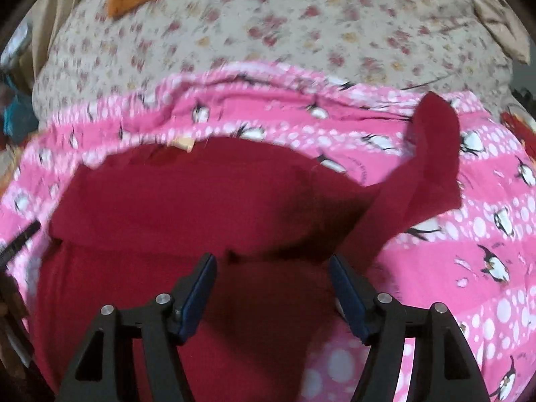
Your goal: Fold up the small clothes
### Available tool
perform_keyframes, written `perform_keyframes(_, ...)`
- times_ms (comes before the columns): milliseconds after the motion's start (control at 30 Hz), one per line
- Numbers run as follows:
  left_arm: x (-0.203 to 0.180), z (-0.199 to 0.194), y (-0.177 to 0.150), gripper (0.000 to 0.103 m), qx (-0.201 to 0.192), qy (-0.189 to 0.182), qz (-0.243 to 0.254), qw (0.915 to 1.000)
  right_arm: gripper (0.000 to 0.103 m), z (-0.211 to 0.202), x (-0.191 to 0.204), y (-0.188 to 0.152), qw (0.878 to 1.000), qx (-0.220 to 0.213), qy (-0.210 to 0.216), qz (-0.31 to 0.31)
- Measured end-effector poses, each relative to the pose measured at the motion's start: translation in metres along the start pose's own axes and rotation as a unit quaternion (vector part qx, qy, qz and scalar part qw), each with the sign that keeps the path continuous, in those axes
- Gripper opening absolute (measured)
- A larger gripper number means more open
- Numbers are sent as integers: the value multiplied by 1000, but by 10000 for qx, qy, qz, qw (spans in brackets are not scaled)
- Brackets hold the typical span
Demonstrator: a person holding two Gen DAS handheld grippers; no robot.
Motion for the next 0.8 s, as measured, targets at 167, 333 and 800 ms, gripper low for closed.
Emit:
perform_keyframes(167, -10, -2, 2, 102, -10, -99, 35, 9999, 72, -26, -55, 31, 9960, -447, -510, 578)
perform_keyframes(333, -20, 9, -2, 102, 121, -99, 162, 9997, 72, -15, -116, 62, 9886, -336, -813, 1224)
perform_keyframes(800, -25, 36, -5, 102, 399, -108, 161, 9990, 14, 92, -167, 113, 9815, 456, -1391, 1236)
Point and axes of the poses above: each gripper's, at about its wrist camera, not at the fingertips, and z roughly the way its jaws point, x to its left, y to its top, the point moved 5 cm from there along z, roughly the way its jaws point
